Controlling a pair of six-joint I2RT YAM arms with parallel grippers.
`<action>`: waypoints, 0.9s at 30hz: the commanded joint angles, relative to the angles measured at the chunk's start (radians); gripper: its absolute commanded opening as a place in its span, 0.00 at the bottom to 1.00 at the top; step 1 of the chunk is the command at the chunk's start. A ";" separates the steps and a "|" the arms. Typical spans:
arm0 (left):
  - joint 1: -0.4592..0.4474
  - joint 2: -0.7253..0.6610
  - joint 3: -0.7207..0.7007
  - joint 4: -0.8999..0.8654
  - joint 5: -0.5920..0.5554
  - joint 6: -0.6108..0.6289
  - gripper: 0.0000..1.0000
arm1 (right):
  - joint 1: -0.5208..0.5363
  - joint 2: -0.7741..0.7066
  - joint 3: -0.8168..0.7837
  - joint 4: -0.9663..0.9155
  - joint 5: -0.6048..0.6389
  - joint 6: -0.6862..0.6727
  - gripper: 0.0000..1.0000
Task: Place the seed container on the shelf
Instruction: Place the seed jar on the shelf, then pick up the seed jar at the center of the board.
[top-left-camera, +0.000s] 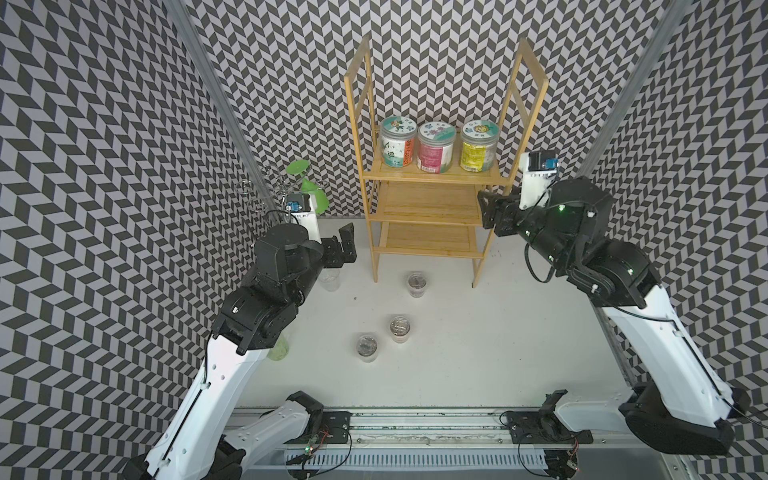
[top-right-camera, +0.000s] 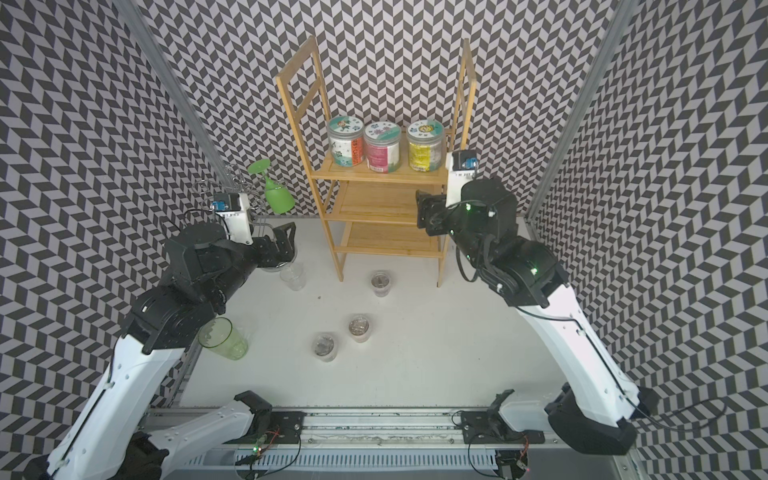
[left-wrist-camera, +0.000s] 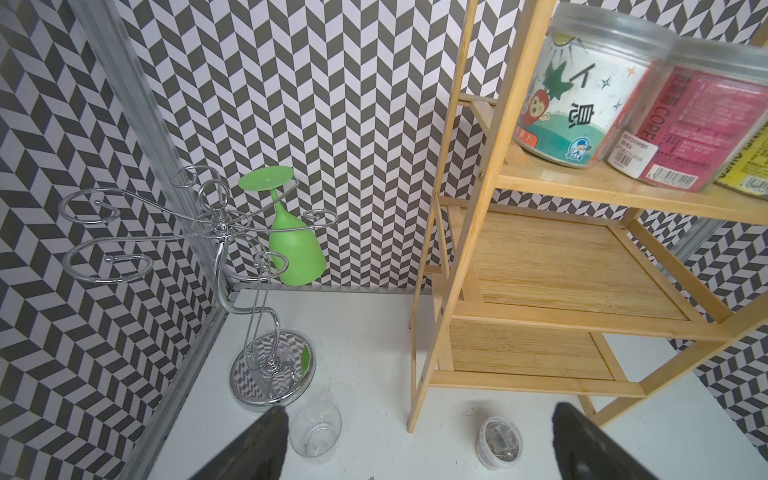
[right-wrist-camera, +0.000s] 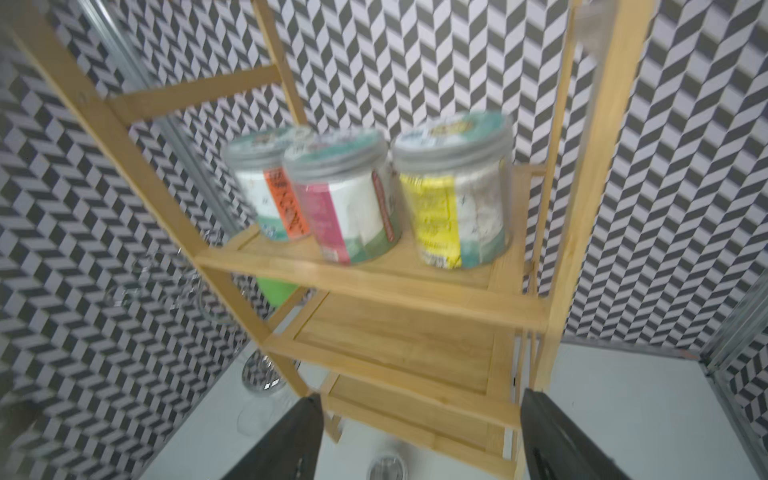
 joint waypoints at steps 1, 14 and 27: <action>-0.009 0.002 0.026 -0.041 -0.029 0.014 0.99 | 0.063 -0.091 -0.119 0.003 0.036 0.050 0.79; -0.007 0.001 -0.002 -0.191 -0.053 -0.024 0.99 | 0.119 -0.288 -0.500 -0.066 0.020 0.304 0.78; -0.008 -0.033 -0.160 -0.255 0.004 -0.133 0.96 | 0.135 -0.329 -0.724 -0.020 -0.083 0.393 0.81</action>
